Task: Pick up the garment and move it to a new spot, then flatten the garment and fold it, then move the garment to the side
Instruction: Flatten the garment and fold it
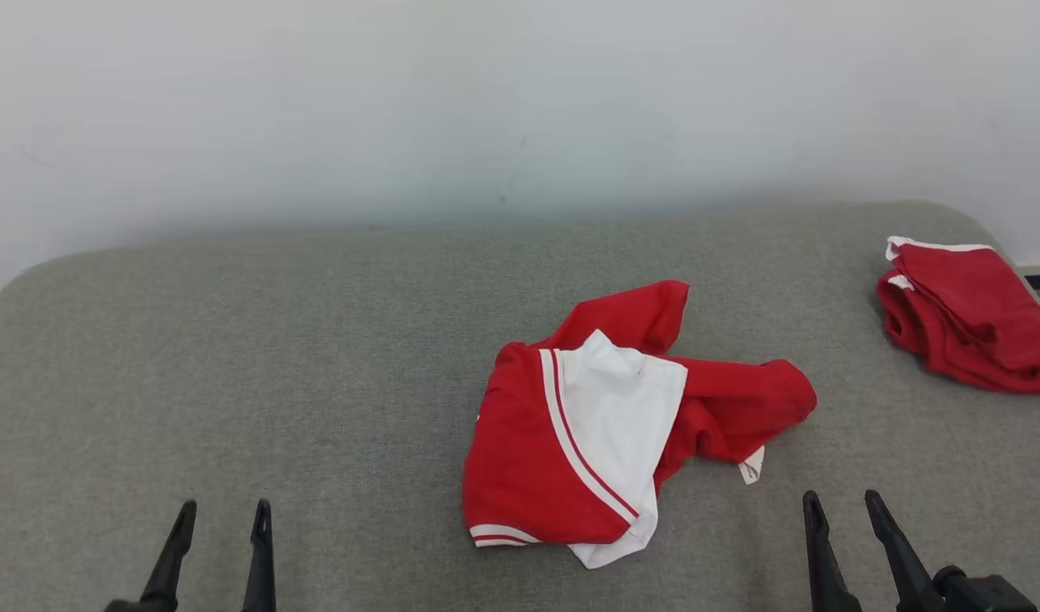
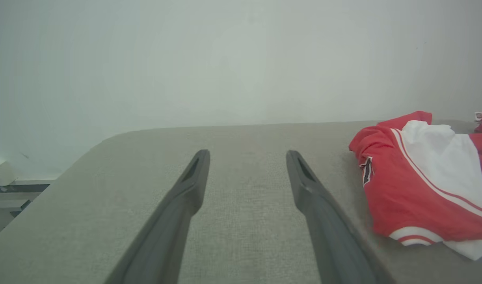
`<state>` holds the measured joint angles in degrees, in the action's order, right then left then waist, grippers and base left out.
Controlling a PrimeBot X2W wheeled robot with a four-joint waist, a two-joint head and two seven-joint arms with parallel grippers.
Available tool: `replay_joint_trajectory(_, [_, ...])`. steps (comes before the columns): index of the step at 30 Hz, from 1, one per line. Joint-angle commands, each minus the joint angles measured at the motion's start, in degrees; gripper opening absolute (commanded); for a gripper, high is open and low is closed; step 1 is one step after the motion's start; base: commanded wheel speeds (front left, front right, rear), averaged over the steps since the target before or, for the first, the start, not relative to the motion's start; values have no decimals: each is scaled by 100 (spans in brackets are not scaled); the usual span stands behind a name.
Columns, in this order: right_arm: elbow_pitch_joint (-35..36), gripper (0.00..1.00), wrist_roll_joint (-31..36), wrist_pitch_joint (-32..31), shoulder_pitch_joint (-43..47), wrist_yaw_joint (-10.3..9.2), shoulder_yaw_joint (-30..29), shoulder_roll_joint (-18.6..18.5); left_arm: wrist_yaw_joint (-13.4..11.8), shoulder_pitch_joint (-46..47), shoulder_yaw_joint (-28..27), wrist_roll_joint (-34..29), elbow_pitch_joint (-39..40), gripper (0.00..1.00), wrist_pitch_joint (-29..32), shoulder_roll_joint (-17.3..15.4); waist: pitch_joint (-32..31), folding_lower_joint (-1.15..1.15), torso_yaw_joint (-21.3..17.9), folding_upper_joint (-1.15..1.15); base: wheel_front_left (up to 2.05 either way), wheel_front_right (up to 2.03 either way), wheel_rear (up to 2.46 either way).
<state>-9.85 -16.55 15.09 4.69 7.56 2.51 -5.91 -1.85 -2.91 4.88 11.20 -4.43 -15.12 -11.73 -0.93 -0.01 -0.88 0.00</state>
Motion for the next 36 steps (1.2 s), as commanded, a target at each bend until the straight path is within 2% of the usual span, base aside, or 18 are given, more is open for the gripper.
replay_joint_trajectory(1, [18,100,-4,9,47,-13,8,-49,9,-147,-38,55,29,100,-2,31,-35,1,44,0,0,0,0])
replay_joint_trajectory(11, [13,100,-32,-16,167,-13,32,-95,73,-430,-221,-57,-39,100,-2,330,-50,1,104,0,0,0,0])
replay_joint_trajectory(23, [12,100,-31,-57,155,-13,45,-85,242,-336,-325,-270,-99,100,-2,476,-45,1,97,0,0,0,0])
replay_joint_trajectory(28, [-16,100,-45,-55,83,-13,61,-68,489,-16,-44,-427,-202,100,-2,508,-1,1,72,0,0,0,0])
replay_joint_trajectory(36, [-64,100,-63,-53,-35,-13,112,-63,791,916,889,-718,-676,100,-1,644,111,1,-138,0,0,0,0])
